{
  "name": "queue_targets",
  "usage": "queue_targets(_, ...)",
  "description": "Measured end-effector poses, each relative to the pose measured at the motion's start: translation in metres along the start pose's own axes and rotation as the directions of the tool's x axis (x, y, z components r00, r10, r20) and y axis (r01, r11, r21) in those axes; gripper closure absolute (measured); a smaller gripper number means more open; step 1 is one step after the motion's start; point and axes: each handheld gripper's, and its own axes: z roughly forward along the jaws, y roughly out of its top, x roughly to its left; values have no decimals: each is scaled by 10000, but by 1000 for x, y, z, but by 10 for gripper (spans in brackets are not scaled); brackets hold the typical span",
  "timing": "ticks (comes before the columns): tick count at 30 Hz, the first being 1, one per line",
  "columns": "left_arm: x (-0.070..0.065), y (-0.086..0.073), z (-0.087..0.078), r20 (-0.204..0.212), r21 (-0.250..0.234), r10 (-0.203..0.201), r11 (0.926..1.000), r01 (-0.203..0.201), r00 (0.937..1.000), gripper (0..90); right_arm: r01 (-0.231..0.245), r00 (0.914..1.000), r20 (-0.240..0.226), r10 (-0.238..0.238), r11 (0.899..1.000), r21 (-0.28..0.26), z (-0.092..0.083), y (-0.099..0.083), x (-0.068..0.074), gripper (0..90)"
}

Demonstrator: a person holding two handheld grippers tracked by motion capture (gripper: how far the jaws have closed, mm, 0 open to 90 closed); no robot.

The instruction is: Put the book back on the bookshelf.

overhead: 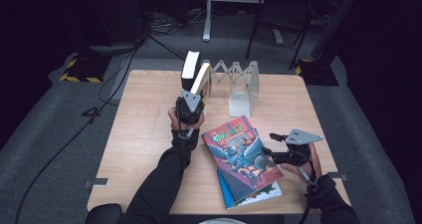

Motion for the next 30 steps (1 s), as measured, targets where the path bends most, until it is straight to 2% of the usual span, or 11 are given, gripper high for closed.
queue_targets(4, 2, -4, -4, 84, -65, -93, 9999, 93, 9999, 739, 1, 10000, -31, -1, 10000, 33, 0, 0, 0, 357)
queue_targets(6, 5, -2, -10, 283, -318, -345, 9989, 354, 9990, 693, 67, 10000, -25, -66, 9999, 89, 1, 1, 2, 356)
queue_targets(9, 4, 3, -17, 404, -415, 66, 9991, -50, 9992, 665, 212, 9998, -44, -211, 9997, 107, -1, 2, 6, 356)
queue_targets(10, 4, 3, -17, 404, -415, 66, 9991, -50, 9992, 657, 212, 9998, -44, -211, 9997, 107, -1, 2, 6, 356)
queue_targets(12, 3, 5, -20, 402, -260, 357, 9991, -346, 9986, 651, 339, 9994, -76, -338, 9993, 184, -3, 2, 10, 355)
queue_targets(16, 8, 2, -22, 628, 126, 250, 9996, -258, 9977, 617, 447, 9990, -117, -443, 9982, 387, -7, 1, 16, 354)
queue_targets(21, 13, -4, -26, 788, 437, 373, 9982, -408, 9962, 597, 363, 9992, -154, -355, 9981, 494, -13, -4, 19, 352)
queue_targets(23, 15, -8, -28, 869, 558, 567, 9965, -617, 9946, 585, 355, 9993, -172, -346, 9977, 582, -15, -7, 18, 352)
queue_targets(26, 13, -12, -30, 700, 479, 809, 9953, -844, 9943, 700, 273, 9995, -155, -264, 9974, 670, -16, -10, 18, 352)
queue_targets(28, 11, -13, -29, 569, 399, 615, 9972, -638, 9965, 725, 241, 9996, -134, -232, 9973, 695, -16, -10, 18, 352)
queue_targets(30, 6, -13, -26, 408, 353, 723, 9966, -738, 9965, 739, 238, 9996, -148, -228, 9971, 724, -15, -10, 18, 352)
